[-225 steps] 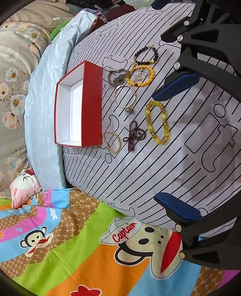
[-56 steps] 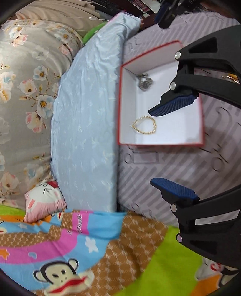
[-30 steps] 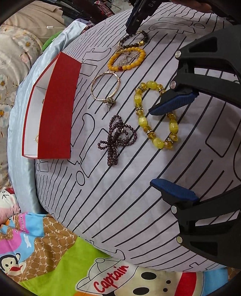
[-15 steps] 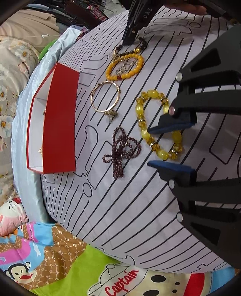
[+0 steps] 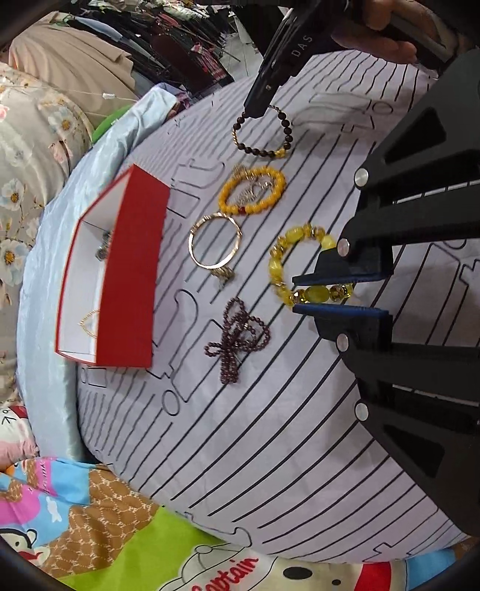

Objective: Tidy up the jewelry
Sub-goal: 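Grasp the yellow bead bracelet with the left tool while the right tool grasps the dark bead bracelet, then carry both bead bracelets into the red box and open both tools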

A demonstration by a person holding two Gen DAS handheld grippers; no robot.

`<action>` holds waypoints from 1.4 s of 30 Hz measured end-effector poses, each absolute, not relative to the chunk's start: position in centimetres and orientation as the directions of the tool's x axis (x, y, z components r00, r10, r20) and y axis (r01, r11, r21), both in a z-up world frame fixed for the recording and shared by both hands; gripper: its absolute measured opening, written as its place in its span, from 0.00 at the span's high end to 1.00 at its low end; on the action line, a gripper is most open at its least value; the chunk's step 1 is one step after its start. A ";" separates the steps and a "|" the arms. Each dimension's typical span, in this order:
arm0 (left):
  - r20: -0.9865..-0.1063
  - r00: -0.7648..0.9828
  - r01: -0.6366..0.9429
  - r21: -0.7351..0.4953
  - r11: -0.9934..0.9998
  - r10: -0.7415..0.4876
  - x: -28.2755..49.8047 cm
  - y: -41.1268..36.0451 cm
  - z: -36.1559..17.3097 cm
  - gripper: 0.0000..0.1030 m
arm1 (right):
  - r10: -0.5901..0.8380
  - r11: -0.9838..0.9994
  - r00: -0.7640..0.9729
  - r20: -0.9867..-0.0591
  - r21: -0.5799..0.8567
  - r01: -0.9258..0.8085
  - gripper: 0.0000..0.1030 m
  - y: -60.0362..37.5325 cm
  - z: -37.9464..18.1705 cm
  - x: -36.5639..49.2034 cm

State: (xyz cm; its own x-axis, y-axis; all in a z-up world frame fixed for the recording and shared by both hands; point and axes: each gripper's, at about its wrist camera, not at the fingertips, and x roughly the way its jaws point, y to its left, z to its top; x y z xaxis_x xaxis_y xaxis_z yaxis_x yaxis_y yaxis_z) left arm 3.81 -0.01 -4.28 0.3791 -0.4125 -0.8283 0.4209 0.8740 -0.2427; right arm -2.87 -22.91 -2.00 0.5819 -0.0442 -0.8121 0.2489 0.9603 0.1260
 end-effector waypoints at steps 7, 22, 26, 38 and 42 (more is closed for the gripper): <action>-0.788 0.396 0.449 -0.282 0.848 -0.472 3.0 0.0 -0.7 0.92 | -0.031 0.968 0.636 -0.771 0.136 0.211 0.93 -22.2 1.6 -3.2; -0.667 0.535 0.498 -0.248 0.831 -0.519 7.9 -1.4 7.8 0.92 | 0.014 0.978 0.726 -0.688 0.160 0.133 0.93 -22.1 6.9 0.9; -0.634 0.584 0.504 -0.208 0.839 -0.508 10.7 -2.5 9.5 0.92 | 0.010 0.980 0.744 -0.668 0.153 0.124 0.93 -22.6 7.9 3.7; -0.612 0.603 0.504 -0.205 0.839 -0.512 19.9 -6.8 9.0 0.92 | 0.041 0.980 0.742 -0.670 0.173 0.102 0.93 -23.9 6.6 13.6; -0.634 0.587 0.501 -0.203 0.841 -0.502 22.2 -7.8 6.9 0.92 | 0.061 0.978 0.716 -0.696 0.187 0.098 0.93 -24.0 4.6 16.4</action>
State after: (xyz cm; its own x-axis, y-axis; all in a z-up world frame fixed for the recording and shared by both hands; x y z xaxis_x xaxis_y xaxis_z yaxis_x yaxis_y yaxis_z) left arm 22.17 -7.80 6.87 0.5874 -0.5024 -0.6345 0.5009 0.8415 -0.2026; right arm 16.40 -23.98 4.63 0.7155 0.0612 -0.6959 0.0977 0.9776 0.1865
